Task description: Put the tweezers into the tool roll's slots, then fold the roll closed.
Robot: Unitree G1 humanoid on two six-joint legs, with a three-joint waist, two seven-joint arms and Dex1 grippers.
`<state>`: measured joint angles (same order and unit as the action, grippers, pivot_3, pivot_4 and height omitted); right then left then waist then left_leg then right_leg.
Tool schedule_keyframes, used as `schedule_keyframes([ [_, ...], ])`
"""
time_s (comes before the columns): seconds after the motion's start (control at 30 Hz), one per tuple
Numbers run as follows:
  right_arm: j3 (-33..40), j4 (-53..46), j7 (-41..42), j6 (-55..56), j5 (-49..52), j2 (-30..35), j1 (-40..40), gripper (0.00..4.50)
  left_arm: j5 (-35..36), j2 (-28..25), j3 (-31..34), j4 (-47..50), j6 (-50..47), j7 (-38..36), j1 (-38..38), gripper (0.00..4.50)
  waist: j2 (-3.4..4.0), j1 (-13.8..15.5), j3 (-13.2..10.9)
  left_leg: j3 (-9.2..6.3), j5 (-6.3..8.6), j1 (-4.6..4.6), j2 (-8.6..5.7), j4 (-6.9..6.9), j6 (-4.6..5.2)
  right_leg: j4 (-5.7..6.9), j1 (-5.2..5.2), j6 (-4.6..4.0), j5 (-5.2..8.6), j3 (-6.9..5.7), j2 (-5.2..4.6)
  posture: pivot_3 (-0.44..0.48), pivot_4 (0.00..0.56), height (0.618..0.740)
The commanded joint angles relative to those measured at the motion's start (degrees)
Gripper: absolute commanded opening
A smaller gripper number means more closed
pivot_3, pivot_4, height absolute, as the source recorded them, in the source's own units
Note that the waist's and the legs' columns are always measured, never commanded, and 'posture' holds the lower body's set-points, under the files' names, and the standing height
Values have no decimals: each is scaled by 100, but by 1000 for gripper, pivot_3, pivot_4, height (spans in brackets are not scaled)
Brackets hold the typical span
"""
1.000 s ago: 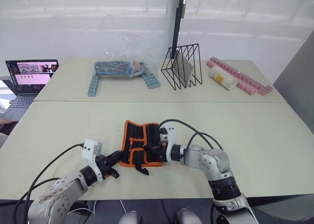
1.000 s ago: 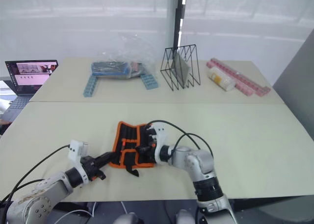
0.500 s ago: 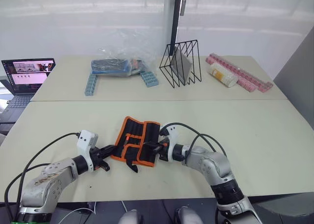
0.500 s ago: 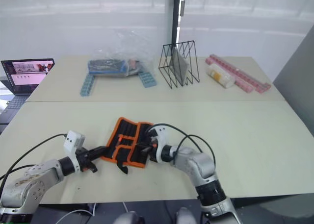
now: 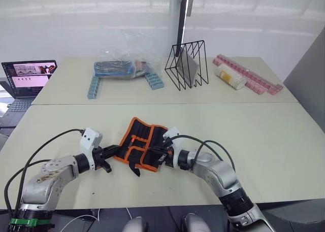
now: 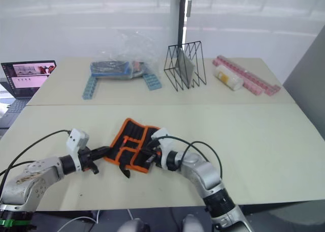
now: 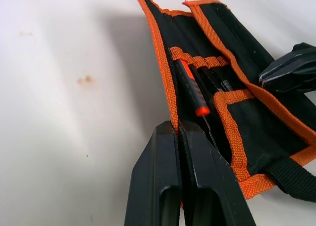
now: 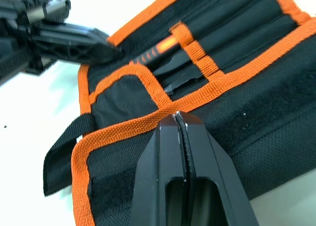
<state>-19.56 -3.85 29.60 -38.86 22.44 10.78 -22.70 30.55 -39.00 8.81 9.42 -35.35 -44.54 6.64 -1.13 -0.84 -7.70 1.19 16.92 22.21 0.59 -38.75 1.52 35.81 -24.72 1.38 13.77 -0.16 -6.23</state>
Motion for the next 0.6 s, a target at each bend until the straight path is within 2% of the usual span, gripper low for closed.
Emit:
schedule_keyframes([
  [0.03,29,292,-133,-110,-341,139,87,0,418,46,27,693,-291,-16,352,31,0,13,0,-1,0,0,0,-2,0,0,1,0,0,-4,-1,0,150,722],
  [0.2,50,331,-158,-130,-407,83,92,0,819,471,-310,1221,-801,124,429,31,0,13,0,-22,0,-8,-9,-9,0,-6,34,3,-2,-31,-11,0,150,722],
  [0.47,76,285,-181,-180,-428,38,141,0,538,910,-1056,1174,-805,305,447,31,0,35,0,-26,-4,-21,-22,-12,0,0,48,4,-2,-65,17,0,150,722],
  [0.6,96,256,-203,-204,-432,20,156,0,271,939,-1373,995,-686,221,459,31,-1,41,0,-25,-8,-28,-42,-13,8,4,54,8,-3,-63,42,0,150,722],
])
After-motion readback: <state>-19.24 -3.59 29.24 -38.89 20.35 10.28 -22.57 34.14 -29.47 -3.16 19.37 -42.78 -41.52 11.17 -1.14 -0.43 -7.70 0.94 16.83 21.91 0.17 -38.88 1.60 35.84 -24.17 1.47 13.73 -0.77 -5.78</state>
